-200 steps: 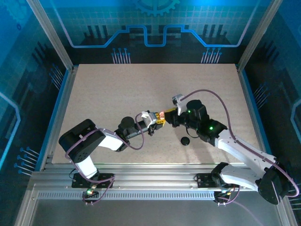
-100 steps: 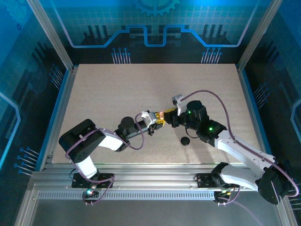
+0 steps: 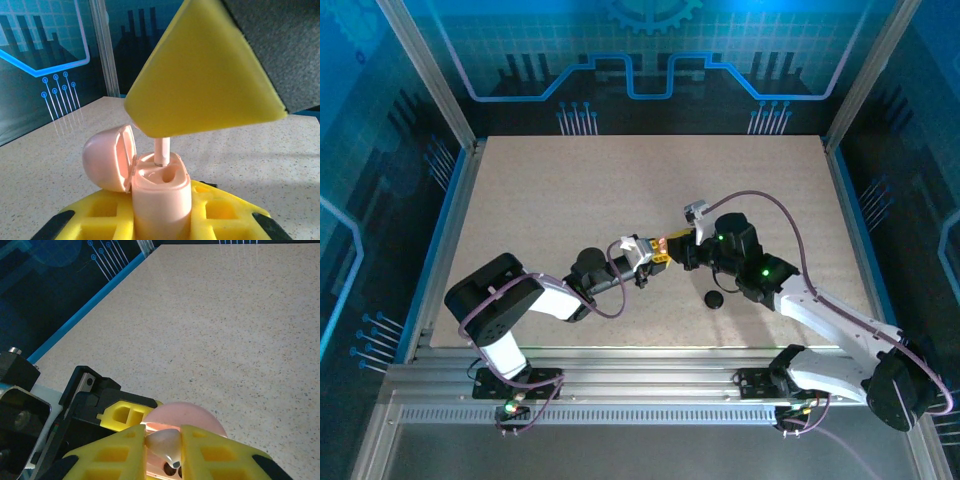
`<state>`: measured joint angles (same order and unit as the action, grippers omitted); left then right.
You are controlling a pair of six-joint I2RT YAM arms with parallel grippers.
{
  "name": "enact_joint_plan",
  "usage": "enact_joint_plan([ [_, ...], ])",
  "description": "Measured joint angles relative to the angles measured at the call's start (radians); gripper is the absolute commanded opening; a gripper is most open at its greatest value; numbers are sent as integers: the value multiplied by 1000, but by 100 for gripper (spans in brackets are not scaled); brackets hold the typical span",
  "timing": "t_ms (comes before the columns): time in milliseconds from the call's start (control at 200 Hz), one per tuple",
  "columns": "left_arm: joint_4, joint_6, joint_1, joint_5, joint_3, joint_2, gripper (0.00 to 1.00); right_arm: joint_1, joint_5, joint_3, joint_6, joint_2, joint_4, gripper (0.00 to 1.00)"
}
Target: Insert wireless bluetooth earbuds into charging case
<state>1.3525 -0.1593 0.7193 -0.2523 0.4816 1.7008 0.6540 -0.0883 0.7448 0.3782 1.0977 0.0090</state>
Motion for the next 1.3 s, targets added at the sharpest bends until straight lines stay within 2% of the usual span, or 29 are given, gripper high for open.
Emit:
enact_joint_plan([
  [820, -7, 2, 5, 8, 0, -9, 20, 15, -3, -21, 0, 8, -2, 23],
  [955, -11, 2, 5, 8, 0, -10, 20, 15, -3, -21, 10, 11, 0, 32],
  [1301, 1, 2, 5, 8, 0, -29, 20, 14, -22, -21, 27, -62, -31, 42],
])
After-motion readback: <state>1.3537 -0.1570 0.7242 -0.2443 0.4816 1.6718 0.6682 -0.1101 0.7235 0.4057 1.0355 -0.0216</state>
